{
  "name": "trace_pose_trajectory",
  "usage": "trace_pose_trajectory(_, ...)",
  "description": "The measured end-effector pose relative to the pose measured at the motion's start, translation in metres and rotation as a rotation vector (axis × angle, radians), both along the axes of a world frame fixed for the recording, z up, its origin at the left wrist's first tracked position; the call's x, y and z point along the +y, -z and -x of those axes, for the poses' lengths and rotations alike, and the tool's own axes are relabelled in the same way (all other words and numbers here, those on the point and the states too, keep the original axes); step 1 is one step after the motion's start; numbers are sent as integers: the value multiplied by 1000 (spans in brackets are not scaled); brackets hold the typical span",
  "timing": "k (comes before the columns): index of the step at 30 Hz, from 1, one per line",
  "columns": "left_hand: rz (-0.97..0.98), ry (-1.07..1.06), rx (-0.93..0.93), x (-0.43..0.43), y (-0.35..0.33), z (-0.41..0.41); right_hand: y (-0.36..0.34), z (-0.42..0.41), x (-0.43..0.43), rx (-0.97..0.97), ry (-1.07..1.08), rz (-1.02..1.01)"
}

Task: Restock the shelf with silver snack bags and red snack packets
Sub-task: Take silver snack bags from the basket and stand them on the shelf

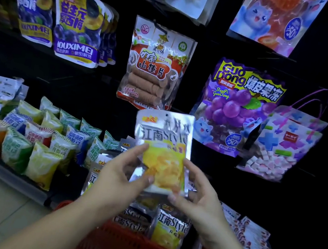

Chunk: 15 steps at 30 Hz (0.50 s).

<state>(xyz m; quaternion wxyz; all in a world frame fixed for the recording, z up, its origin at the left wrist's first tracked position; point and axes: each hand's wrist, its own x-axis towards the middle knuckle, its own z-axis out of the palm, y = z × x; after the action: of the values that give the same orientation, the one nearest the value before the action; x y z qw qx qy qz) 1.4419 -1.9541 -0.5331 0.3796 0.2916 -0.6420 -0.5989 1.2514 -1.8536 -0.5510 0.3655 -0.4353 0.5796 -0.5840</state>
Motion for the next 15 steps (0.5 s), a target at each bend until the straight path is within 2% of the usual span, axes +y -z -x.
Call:
trace_pose_trajectory(2, -17, 61, -2, -5, -3, -8, 3, 1, 0, 21, -9, -26)
trace_pose_trajectory(5, 29, 199, -107, -6, -8, -18, 8, 2, -3, 72, 68, -15)
trace_pose_trajectory(8, 95, 185, -210, -5, -5, -23, 12, 3, -3, 123, 36, -105)
trace_pose_trajectory(10, 150, 145, -264, -4, -2, -24, 10, 0, -3, 234, 75, -147)
trace_pose_trajectory(12, 228, 72, -305, -3, 4, -23, 6, -10, -4, 409, 181, -110)
trace_pose_trajectory(13, 253, 69, -311, 0, 4, -22, 4, -17, -4, 436, 206, -64)
trace_pose_trajectory(15, 391, 81, -315, 6, 7, -17, 1, -35, -6, 332, 159, 41)
